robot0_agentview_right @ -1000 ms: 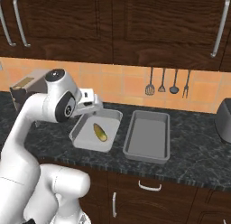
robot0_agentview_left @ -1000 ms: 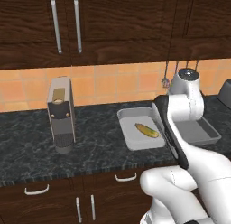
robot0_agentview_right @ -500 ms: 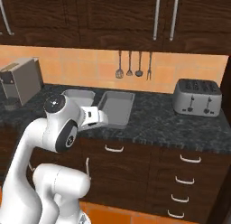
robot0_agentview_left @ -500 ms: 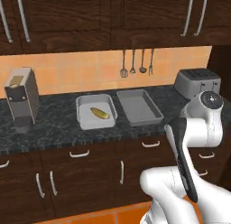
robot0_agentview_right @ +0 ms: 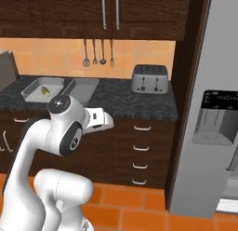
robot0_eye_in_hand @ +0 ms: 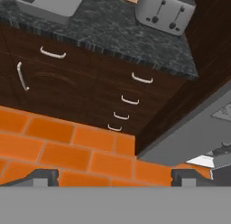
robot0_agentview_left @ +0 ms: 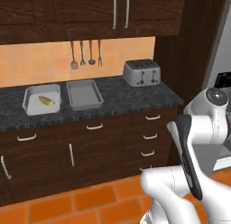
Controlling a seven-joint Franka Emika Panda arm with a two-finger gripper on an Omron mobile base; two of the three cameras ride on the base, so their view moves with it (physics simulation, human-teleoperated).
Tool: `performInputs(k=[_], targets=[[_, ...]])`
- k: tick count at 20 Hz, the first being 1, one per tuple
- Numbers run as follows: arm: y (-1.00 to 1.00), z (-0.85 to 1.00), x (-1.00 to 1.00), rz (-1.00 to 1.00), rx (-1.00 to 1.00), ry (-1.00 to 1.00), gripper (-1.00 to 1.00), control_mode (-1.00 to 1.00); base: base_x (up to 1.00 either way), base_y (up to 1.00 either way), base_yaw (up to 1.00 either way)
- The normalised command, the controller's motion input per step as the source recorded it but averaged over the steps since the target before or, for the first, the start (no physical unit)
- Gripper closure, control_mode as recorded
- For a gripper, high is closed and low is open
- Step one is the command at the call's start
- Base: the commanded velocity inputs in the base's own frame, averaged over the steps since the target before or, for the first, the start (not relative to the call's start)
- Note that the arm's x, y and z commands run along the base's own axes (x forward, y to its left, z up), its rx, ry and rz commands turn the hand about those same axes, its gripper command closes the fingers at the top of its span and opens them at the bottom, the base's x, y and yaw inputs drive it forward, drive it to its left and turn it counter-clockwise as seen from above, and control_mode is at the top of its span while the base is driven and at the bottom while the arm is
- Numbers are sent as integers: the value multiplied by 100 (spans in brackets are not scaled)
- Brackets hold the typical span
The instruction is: Place one cucumber and one fish in each tupperware on the nearby counter, to pack two identical lunches.
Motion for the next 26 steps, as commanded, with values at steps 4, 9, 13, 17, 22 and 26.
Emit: performInputs(k=[4,9,13,17,22,26], targets=[[0,0,0,0,0,0,-100,100,-3,-100,-20],[0,0,0,0,0,0,-100,100,20,-100,-13],[0,0,0,0,0,0,-100,100,62,-69,6],[0,0,0,0,0,0,-100,100,3,-82,1],[0,0,0,0,0,0,-100,100,5,-100,-8],[0,0,0,0,0,0,-100,100,17,-100,-9]])
